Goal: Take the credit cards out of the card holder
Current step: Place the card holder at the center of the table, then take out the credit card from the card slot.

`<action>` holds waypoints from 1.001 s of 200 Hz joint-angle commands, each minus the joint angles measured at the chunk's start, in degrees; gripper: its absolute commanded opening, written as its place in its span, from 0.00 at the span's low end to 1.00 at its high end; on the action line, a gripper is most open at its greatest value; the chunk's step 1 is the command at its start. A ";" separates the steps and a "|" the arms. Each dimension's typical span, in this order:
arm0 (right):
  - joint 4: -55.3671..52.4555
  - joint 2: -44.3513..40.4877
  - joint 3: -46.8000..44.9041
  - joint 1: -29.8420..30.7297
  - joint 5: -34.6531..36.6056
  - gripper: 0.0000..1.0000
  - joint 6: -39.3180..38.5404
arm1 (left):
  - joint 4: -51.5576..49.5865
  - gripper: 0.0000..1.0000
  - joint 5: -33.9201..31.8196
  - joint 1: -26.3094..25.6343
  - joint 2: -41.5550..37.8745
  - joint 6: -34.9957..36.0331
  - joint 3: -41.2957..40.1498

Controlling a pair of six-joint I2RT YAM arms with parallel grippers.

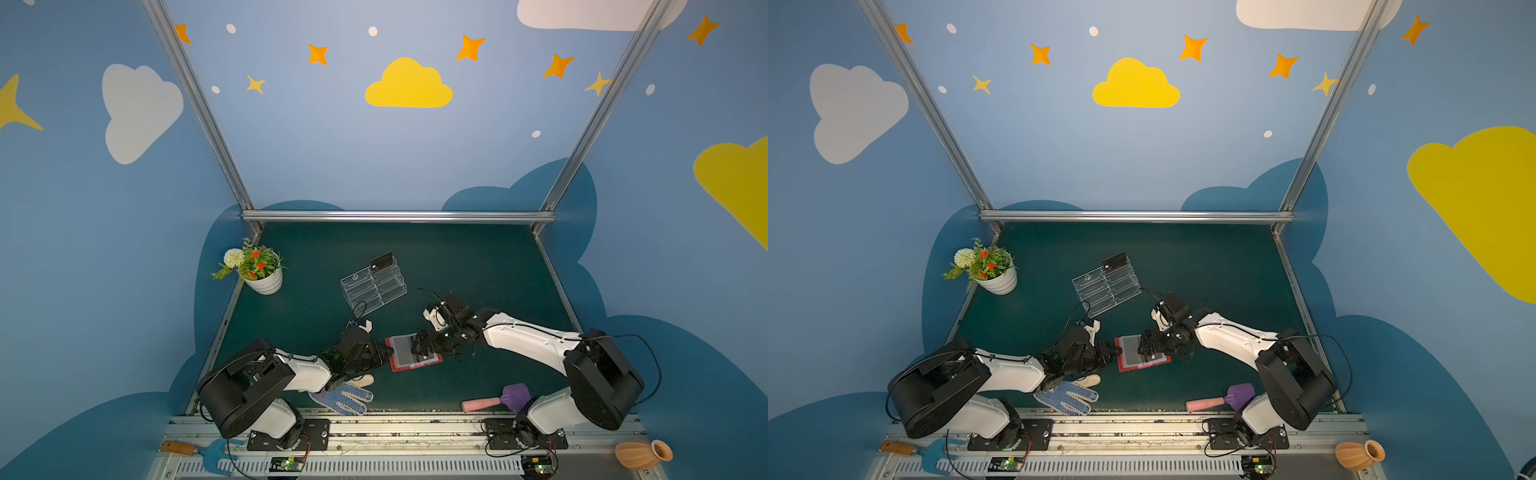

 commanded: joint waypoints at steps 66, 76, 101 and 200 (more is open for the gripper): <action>-2.99 -9.00 -1.01 -6.05 -1.68 0.67 0.23 | -38.70 0.69 -11.91 0.14 -31.19 4.15 7.81; -2.22 -7.86 -0.70 -6.46 -2.51 0.53 0.04 | -35.24 0.65 -10.50 -0.03 -32.47 3.79 7.51; 0.08 -3.54 0.23 -6.92 -4.36 0.25 -0.48 | -26.99 0.59 -1.84 -0.11 -26.46 0.98 8.90; 6.07 5.49 -0.79 -7.87 -4.82 0.09 -0.33 | -3.25 0.53 6.67 -2.30 -0.23 -6.95 11.03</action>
